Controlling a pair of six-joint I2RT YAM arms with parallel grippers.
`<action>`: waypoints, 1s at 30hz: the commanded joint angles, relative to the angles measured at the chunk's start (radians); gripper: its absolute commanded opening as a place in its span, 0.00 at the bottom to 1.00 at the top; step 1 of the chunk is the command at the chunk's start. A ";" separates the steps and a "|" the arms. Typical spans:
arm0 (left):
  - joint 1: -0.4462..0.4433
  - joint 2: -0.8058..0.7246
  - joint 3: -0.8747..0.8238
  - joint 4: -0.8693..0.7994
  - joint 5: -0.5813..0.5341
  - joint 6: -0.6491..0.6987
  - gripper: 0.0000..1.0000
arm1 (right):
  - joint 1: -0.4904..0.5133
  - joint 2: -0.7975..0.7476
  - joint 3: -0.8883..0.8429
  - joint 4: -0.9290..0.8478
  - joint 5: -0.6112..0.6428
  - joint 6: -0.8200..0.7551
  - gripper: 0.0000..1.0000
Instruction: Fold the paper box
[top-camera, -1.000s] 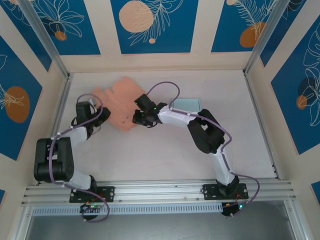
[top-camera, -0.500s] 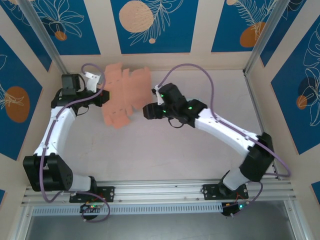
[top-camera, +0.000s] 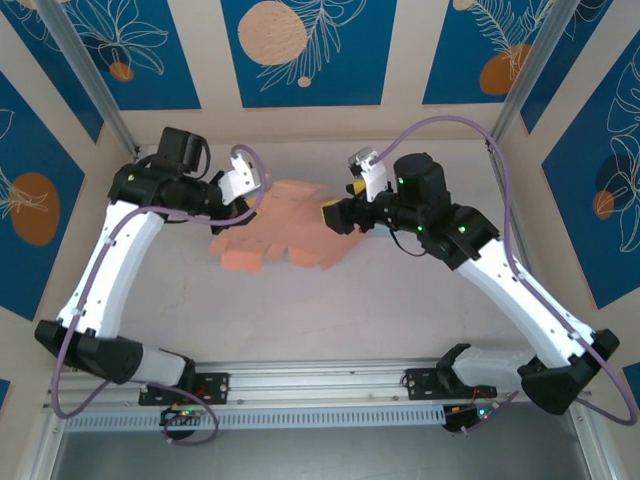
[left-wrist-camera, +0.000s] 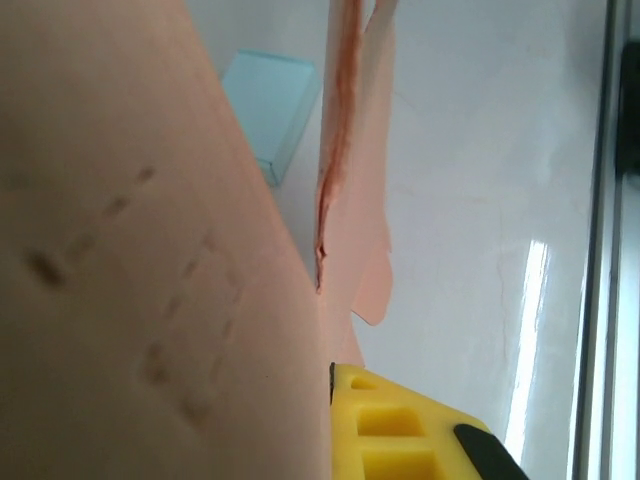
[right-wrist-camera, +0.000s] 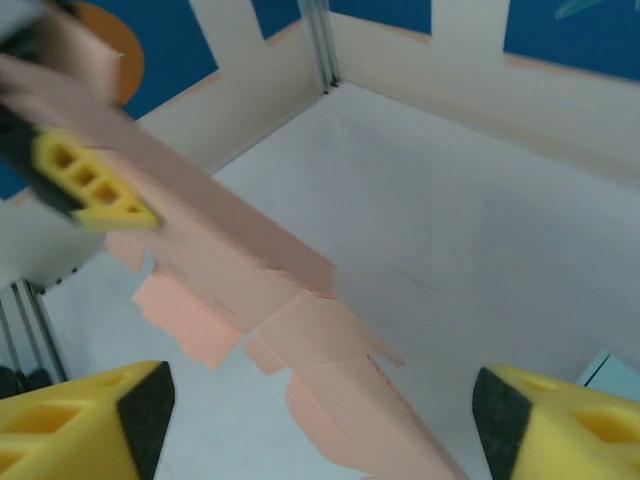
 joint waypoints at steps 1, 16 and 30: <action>-0.029 0.076 0.076 -0.145 -0.075 0.154 0.00 | 0.013 -0.020 0.041 -0.049 -0.068 -0.110 0.88; -0.113 0.209 0.227 -0.270 -0.108 0.284 0.00 | 0.115 0.222 0.204 -0.164 0.047 -0.269 0.79; -0.044 0.166 0.157 -0.131 -0.043 0.220 0.70 | -0.045 0.162 -0.078 0.152 -0.115 -0.074 0.00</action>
